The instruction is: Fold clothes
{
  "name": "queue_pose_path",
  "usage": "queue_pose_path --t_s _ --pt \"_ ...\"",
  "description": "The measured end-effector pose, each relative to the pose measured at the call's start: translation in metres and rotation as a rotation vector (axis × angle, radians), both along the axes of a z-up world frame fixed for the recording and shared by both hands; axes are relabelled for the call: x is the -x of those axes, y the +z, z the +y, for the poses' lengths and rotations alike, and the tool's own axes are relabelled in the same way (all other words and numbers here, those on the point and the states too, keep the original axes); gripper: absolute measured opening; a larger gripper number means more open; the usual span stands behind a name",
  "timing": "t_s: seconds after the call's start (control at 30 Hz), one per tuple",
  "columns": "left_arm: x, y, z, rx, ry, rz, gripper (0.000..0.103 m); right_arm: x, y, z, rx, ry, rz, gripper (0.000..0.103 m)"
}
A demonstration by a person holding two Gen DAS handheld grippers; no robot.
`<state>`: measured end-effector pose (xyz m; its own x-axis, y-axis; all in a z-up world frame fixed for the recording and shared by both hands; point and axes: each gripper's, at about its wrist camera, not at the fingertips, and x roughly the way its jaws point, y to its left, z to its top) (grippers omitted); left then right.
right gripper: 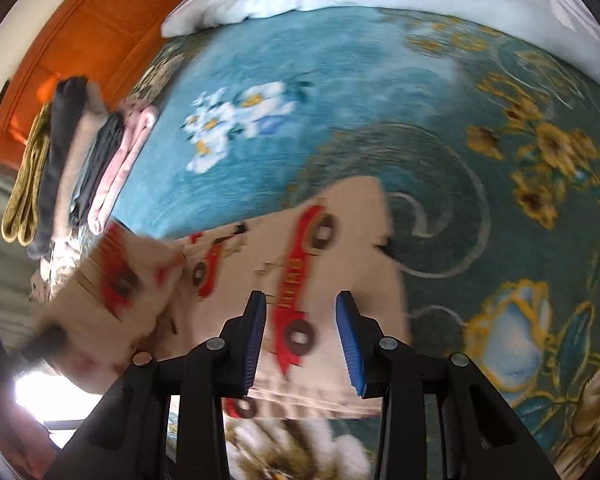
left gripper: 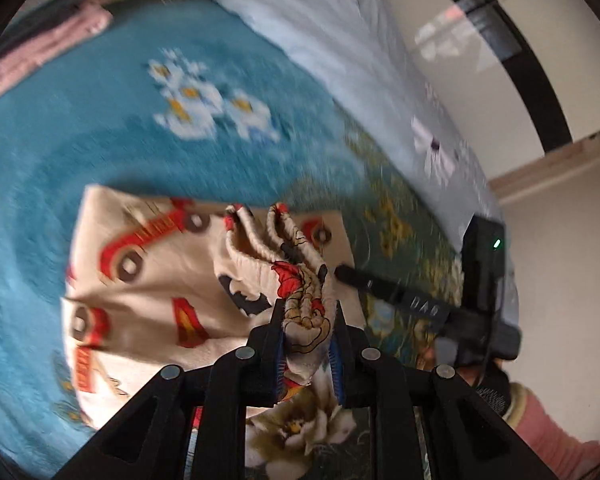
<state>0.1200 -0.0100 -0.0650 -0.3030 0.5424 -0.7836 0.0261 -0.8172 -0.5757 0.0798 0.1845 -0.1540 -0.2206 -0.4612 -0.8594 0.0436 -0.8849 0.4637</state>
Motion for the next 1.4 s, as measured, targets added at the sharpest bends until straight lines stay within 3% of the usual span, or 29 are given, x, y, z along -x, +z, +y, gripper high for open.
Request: queue_pose_path --t_s 0.1,0.23,0.3,0.37,0.47,0.57,0.63,0.73,0.8,0.87,1.07,1.3,1.37,1.4 --pt "0.002 -0.019 0.016 0.015 -0.031 -0.072 0.024 -0.001 -0.003 0.015 0.013 -0.033 -0.008 0.037" --pt "0.000 -0.017 0.013 -0.033 -0.028 -0.091 0.031 0.001 -0.004 0.021 0.044 -0.048 -0.009 0.037" --pt "-0.001 -0.016 0.012 -0.058 -0.026 -0.100 0.051 0.002 -0.003 0.021 0.059 -0.044 -0.008 0.037" --pt "-0.003 -0.015 0.010 -0.083 -0.024 -0.109 0.062 0.002 -0.002 0.014 0.073 -0.018 -0.004 0.037" --pt "-0.004 -0.013 0.008 -0.120 -0.021 -0.123 0.062 0.002 -0.002 0.003 0.091 0.024 -0.005 0.037" --pt "-0.012 -0.011 -0.023 -0.075 0.086 -0.106 0.062 0.001 -0.005 -0.005 0.102 0.045 -0.017 0.039" --pt "-0.018 -0.010 -0.043 -0.044 0.159 -0.094 0.062 -0.001 -0.006 -0.007 0.137 0.133 -0.046 0.041" --pt "-0.028 -0.013 -0.085 0.070 0.310 -0.101 0.062 -0.011 -0.010 -0.016 0.178 0.186 -0.075 0.045" --pt "-0.034 -0.023 -0.103 0.085 0.373 -0.149 0.062 -0.017 -0.014 -0.029 0.190 0.249 -0.100 0.053" --pt "-0.043 -0.035 -0.114 0.087 0.416 -0.197 0.062 -0.023 -0.018 -0.039 0.181 0.295 -0.114 0.053" --pt "-0.054 -0.070 -0.101 0.158 0.334 -0.323 0.062 -0.015 -0.023 -0.044 0.128 0.232 -0.090 0.053" --pt "-0.060 -0.070 -0.094 0.126 0.309 -0.311 0.062 -0.016 -0.021 -0.064 0.122 0.234 -0.078 0.055" --pt "-0.062 -0.069 -0.098 0.105 0.319 -0.309 0.062 -0.018 -0.018 -0.066 0.129 0.221 -0.069 0.047" --pt "-0.062 -0.069 -0.100 0.096 0.321 -0.308 0.062 -0.018 -0.017 -0.066 0.118 0.221 -0.067 0.034"
